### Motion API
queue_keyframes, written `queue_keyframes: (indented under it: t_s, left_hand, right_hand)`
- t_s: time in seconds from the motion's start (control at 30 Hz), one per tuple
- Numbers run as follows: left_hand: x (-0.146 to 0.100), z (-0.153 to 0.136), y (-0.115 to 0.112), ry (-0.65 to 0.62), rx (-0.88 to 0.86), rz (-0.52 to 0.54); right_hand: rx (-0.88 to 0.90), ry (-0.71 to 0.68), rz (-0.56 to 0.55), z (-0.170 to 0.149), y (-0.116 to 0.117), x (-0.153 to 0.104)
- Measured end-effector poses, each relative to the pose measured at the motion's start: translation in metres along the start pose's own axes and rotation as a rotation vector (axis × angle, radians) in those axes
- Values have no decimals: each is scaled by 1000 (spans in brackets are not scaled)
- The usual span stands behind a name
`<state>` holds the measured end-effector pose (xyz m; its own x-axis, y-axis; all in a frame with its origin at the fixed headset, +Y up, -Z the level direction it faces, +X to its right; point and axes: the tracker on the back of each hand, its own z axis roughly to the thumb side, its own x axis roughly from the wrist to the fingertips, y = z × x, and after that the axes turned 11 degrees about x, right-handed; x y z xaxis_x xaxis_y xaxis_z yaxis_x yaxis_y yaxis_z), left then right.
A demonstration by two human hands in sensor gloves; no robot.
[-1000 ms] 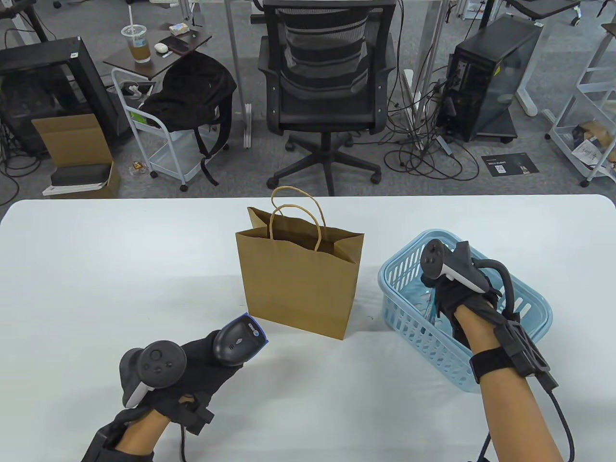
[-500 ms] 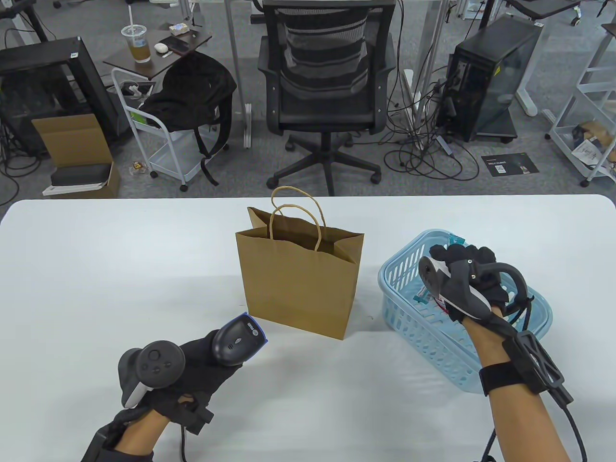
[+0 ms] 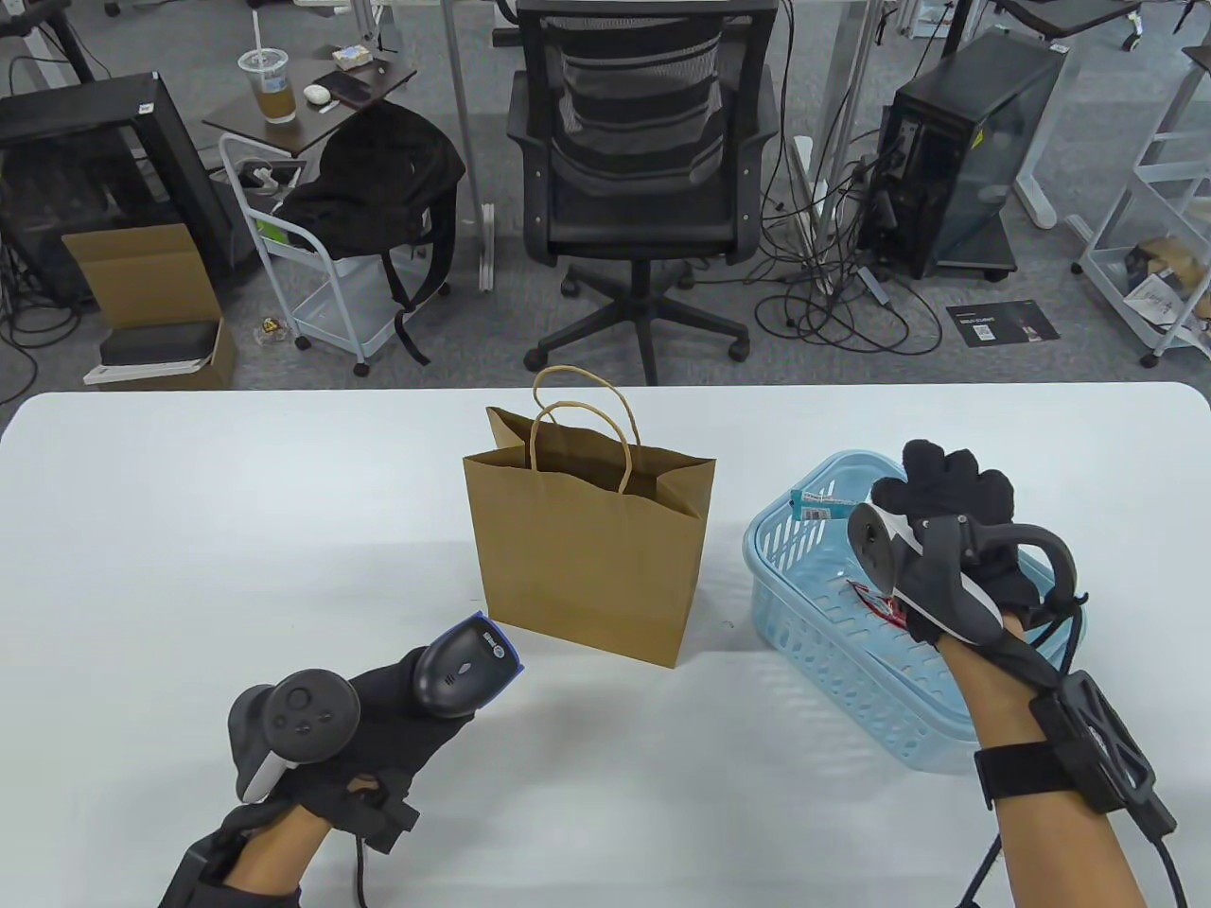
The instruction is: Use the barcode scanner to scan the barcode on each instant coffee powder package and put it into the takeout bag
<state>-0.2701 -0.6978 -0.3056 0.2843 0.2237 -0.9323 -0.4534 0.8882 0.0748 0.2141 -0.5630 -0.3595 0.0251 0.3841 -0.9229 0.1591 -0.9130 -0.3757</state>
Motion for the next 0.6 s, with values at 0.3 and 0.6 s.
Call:
queue_keyframes:
  t_s: [0.3,0.6]
  left_hand:
    - [0,-1,1,-2,-3,5]
    - [-1,-1,2,-1,-7,11]
  right_hand:
    - [159,-37,-159,0,-34,-14]
    - [365,-203,-322,28,-66,-39]
